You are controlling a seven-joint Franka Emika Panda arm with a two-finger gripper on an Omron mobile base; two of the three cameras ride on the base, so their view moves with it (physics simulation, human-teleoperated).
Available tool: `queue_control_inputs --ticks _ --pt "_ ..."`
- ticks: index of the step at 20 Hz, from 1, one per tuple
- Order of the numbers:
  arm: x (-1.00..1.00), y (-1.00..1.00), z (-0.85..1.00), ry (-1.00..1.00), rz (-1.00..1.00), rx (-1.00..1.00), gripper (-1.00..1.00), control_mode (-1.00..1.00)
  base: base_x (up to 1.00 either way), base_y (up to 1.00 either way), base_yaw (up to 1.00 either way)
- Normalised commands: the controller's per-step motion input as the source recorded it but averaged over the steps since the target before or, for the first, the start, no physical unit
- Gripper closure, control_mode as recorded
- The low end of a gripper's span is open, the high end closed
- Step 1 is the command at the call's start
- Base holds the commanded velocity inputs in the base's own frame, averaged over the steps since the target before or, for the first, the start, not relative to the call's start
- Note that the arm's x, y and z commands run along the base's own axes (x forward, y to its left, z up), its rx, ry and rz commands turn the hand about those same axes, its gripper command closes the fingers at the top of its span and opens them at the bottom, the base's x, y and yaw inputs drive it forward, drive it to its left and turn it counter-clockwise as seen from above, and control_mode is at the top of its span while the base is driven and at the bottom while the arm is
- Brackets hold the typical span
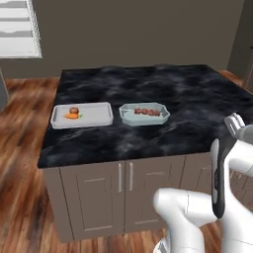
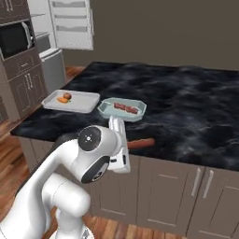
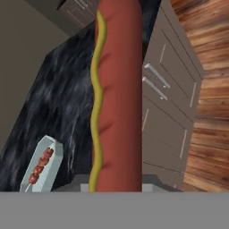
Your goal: Place the cold items (apple and carrot) from the fridge in one tupperware on the dining counter. Place the warm items (kebab skewer and hot dog) in the stove area in another tupperware.
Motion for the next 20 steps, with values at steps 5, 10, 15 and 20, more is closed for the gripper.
queue_control_inputs --ticks 5,10,15,20 --pt "0.00 0.00 0.00 0.00 0.00 0.00 1.00 1.00 0.64 0.72 -0.16" --pt "0.00 0.00 0.00 0.00 0.00 0.00 1.00 1.00 0.82 0.23 -0.14" --pt "0.00 0.00 0.00 0.00 0.00 0.00 1.00 1.00 0.85 0.00 -0.17" --pt "0.20 0.04 0.00 0.05 -0.02 0.00 1.00 -1.00 0.79 0.07 -0.14"
